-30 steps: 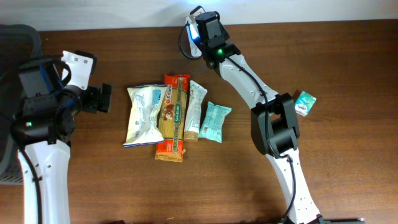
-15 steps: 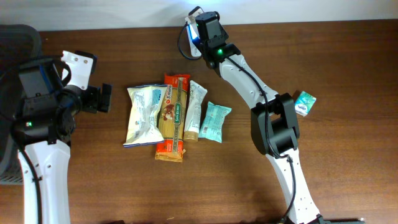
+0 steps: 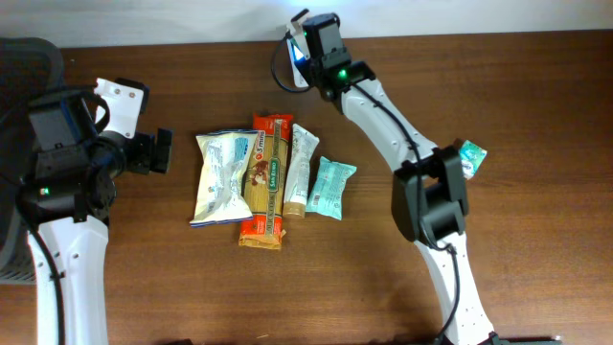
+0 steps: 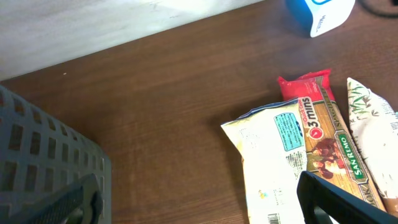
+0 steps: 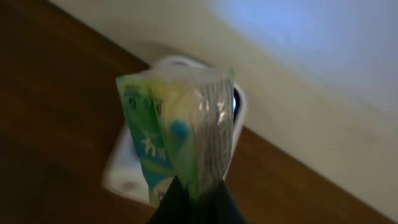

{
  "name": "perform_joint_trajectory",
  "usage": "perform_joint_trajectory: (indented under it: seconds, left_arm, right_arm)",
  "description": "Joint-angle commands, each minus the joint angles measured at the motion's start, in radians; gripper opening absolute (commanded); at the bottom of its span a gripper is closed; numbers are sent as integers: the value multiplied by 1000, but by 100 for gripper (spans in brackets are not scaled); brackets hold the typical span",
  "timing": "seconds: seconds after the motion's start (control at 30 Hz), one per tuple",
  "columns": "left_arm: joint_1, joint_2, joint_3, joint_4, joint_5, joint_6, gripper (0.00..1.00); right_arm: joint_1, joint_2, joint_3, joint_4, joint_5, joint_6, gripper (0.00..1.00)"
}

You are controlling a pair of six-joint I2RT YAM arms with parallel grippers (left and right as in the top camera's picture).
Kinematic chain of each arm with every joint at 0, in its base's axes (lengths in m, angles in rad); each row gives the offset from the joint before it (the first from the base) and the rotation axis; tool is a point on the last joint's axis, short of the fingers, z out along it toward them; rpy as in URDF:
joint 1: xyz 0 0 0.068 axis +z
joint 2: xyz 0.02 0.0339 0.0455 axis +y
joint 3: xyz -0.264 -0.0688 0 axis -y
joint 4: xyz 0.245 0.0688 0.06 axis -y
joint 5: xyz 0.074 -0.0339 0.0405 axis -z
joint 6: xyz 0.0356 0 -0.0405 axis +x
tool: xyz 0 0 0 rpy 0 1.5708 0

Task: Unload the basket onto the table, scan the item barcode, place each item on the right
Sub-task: 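Hold the green packet in front of the scanner window, then move the scanned packet to the right side of the table, then reach the right gripper to the row and grasp the mint-green packet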

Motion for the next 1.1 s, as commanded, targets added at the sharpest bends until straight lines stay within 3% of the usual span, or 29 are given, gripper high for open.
perform_joint_trajectory:
  seconds: [0.0, 0.17, 0.3, 0.5, 0.6, 0.73, 1.07]
  left_arm:
    - [4, -11, 3, 0, 0, 16, 99]
    - [4, -11, 3, 0, 0, 16, 99]
    - [4, -11, 3, 0, 0, 16, 99]
    - [4, -11, 3, 0, 0, 16, 99]
    - [4, -11, 3, 0, 0, 16, 99]
    - [4, -11, 3, 0, 0, 16, 99]
    - [4, -11, 3, 0, 0, 16, 99]
  right_arm:
    - [-18, -170, 8, -85, -251, 190, 4]
    - [-87, -319, 8, -328, -583, 393, 4]
    - [-181, -418, 8, -541, -768, 396, 4]
    - [-344, -464, 6, -980, -635, 396, 4]
    - [-376, -456, -21, -1102, -517, 405, 4]
    - [-387, -455, -185, -1104, -293, 520, 4]
    - [-426, -455, -613, -790, -186, 527, 4]
